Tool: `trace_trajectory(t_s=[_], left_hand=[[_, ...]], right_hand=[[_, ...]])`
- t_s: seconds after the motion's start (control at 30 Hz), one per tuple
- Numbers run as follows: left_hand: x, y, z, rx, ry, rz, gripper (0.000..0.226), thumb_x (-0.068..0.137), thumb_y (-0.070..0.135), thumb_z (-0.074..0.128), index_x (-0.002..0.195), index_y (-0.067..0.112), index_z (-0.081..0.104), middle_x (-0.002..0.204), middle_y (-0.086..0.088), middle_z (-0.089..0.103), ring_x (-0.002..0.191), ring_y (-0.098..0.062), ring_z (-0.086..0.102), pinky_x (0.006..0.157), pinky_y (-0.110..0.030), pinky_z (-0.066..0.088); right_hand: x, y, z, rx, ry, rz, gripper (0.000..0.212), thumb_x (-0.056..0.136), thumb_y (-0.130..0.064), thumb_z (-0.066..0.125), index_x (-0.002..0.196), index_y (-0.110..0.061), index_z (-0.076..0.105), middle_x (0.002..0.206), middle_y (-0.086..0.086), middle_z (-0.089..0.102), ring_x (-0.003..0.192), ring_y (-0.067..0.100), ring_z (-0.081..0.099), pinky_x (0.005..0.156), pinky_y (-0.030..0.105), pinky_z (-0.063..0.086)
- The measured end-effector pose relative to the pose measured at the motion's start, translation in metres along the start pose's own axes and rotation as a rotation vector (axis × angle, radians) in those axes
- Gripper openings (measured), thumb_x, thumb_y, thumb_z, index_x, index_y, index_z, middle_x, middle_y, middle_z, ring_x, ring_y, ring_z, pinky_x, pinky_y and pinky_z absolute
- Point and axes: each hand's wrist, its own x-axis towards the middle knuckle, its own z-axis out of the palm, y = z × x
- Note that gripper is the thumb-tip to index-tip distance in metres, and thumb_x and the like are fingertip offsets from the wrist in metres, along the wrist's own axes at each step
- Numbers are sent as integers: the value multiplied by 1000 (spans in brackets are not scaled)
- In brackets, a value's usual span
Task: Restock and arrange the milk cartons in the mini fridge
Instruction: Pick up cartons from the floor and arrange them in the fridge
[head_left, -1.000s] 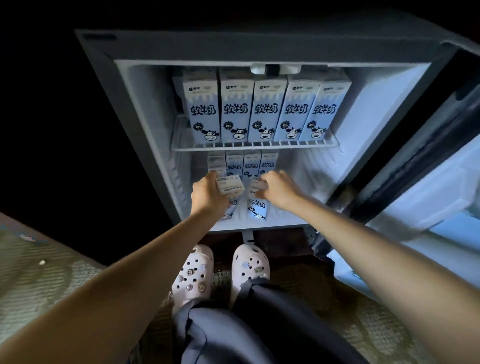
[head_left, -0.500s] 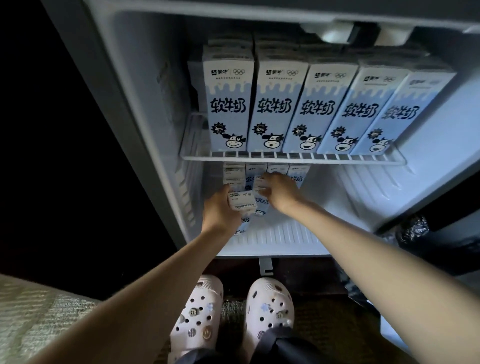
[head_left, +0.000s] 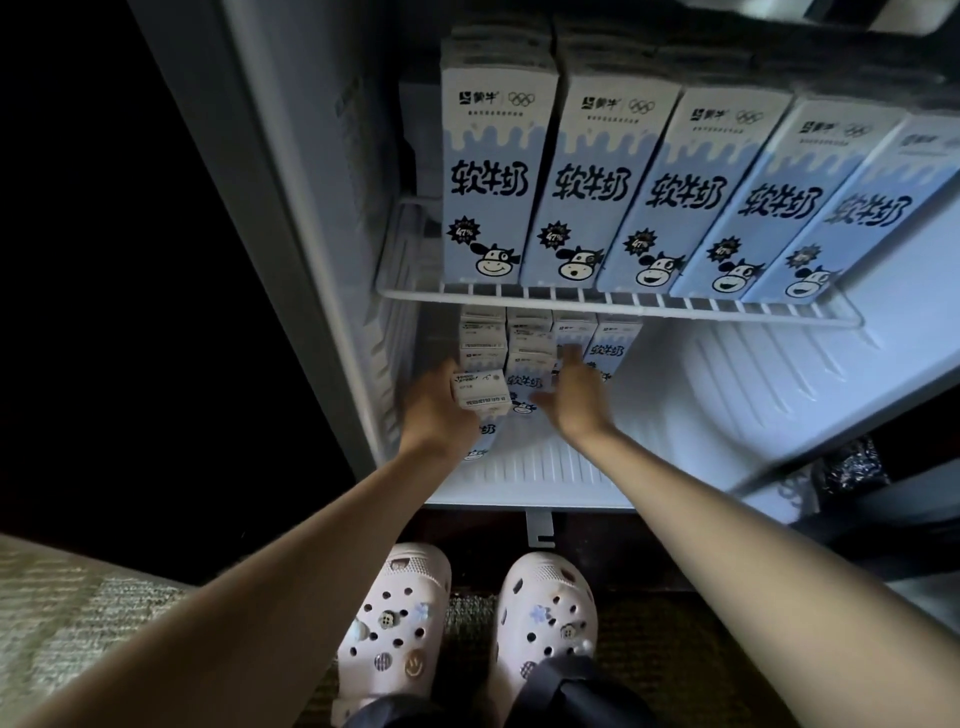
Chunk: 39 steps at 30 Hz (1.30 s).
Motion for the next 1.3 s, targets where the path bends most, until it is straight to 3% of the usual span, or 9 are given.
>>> trace_trajectory(t_s=[0.13, 0.23, 0.4, 0.63, 0.77, 0.87, 1.07, 1.2, 1.3], left_hand=[[4, -6, 3, 1, 4, -9, 35, 73, -16, 62, 84, 14, 48, 103, -15, 66, 100, -28, 63, 80, -38, 57], [7, -9, 6, -8, -6, -16, 37, 73, -17, 62, 88, 15, 50, 105, -14, 66, 102, -27, 62, 78, -32, 56], [10, -11, 9, -55, -25, -35, 39, 75, -18, 61, 99, 12, 55, 95, -3, 61, 97, -20, 60, 73, -25, 50], [10, -13, 7, -15, -27, -25, 40, 75, -17, 60, 106, 8, 57, 96, -4, 61, 93, -17, 56, 73, -24, 50], [7, -10, 9, -27, -39, -11, 43, 76, -16, 61, 113, 7, 57, 95, -2, 60, 91, -15, 56, 70, -22, 48], [5, -5, 13, -57, -28, 0, 45, 77, -15, 60, 115, 7, 57, 92, 2, 56, 88, -12, 53, 72, -22, 48], [-4, 13, 40, -78, -2, 137, 38, 78, -12, 60, 112, 6, 56, 95, -1, 61, 87, -11, 56, 61, -12, 50], [-8, 29, 63, -36, -54, 180, 38, 79, -7, 62, 114, 6, 55, 94, -2, 60, 87, -14, 56, 62, -16, 46], [-7, 33, 74, -26, -97, 180, 32, 78, -1, 68, 106, 7, 56, 86, 4, 53, 84, -12, 49, 48, -12, 38]], right_hand=[[3, 4, 16, 53, -148, 172, 56, 82, -18, 69, 130, 2, 47, 128, 15, 58, 114, 26, 56, 82, 23, 45], [10, 9, 27, 125, -94, 207, 42, 86, -9, 63, 125, 4, 53, 124, 18, 61, 89, 17, 59, 52, -2, 39], [21, 15, 37, 167, -51, 197, 13, 90, -4, 53, 99, -4, 62, 85, 12, 57, 55, 8, 46, 31, 3, 31], [25, 15, 43, 152, -75, 192, 8, 92, -6, 48, 93, -3, 56, 89, 15, 59, 58, 10, 50, 32, 4, 31], [18, 12, 37, 97, -114, 199, 35, 94, -13, 51, 125, 4, 51, 127, 18, 58, 111, 31, 59, 70, 23, 48], [5, 14, 21, -22, -145, 174, 33, 92, -2, 47, 124, 1, 50, 128, 16, 56, 119, 31, 53, 79, 26, 42], [-31, 38, -14, 64, -465, 21, 50, 76, -9, 70, 121, -14, 48, 121, 1, 55, 90, 15, 55, 67, 17, 45], [-43, 43, -17, 103, -153, -9, 35, 75, -21, 71, 108, -17, 59, 100, -6, 68, 80, 6, 57, 58, 7, 41], [-39, 49, -11, 87, -21, 73, 32, 74, -26, 62, 105, -15, 63, 96, 0, 71, 83, 14, 62, 60, 18, 42]])
